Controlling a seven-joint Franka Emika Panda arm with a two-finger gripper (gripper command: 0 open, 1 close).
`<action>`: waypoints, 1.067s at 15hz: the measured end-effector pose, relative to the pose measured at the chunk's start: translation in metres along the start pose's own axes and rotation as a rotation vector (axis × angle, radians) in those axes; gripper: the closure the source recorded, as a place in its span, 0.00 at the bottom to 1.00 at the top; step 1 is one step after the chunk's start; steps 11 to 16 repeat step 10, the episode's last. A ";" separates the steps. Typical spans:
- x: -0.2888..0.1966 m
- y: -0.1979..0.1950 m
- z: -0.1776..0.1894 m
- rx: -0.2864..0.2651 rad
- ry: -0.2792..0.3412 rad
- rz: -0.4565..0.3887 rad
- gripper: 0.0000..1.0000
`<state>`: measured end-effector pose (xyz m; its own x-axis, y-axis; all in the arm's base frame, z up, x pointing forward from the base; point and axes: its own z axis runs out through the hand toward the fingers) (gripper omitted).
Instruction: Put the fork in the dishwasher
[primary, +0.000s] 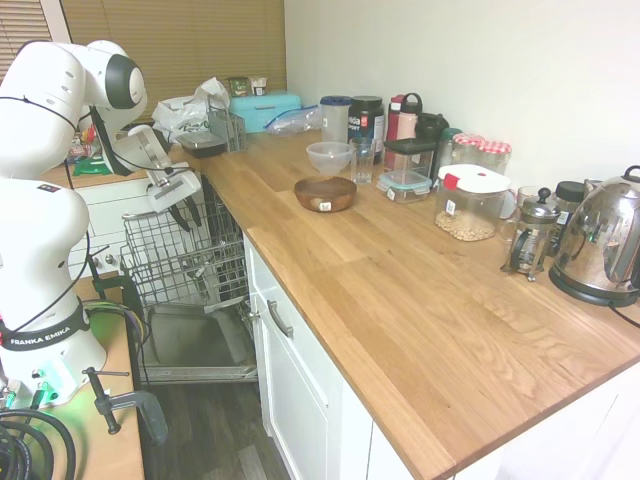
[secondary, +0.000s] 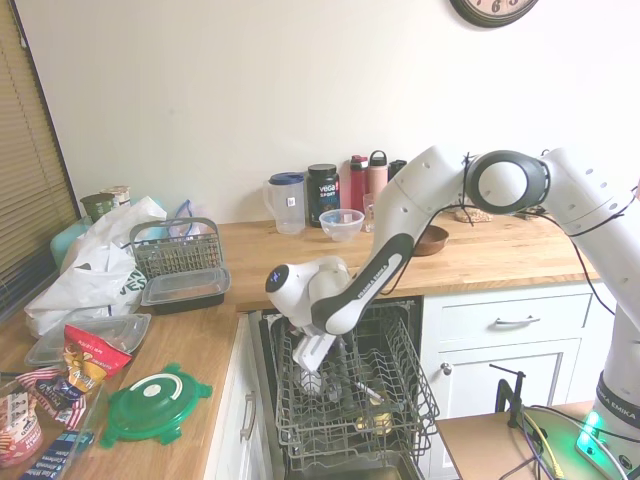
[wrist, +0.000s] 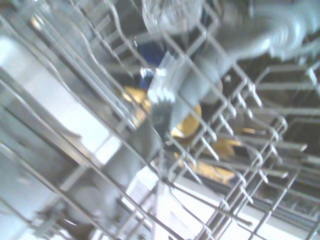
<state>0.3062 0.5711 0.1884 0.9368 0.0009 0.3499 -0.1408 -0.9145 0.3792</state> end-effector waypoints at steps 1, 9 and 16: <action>-0.001 0.003 -0.029 0.029 0.016 0.004 0.00; 0.119 0.173 -0.294 0.441 -0.006 0.246 0.00; 0.158 0.211 -0.290 0.494 -0.043 0.295 0.00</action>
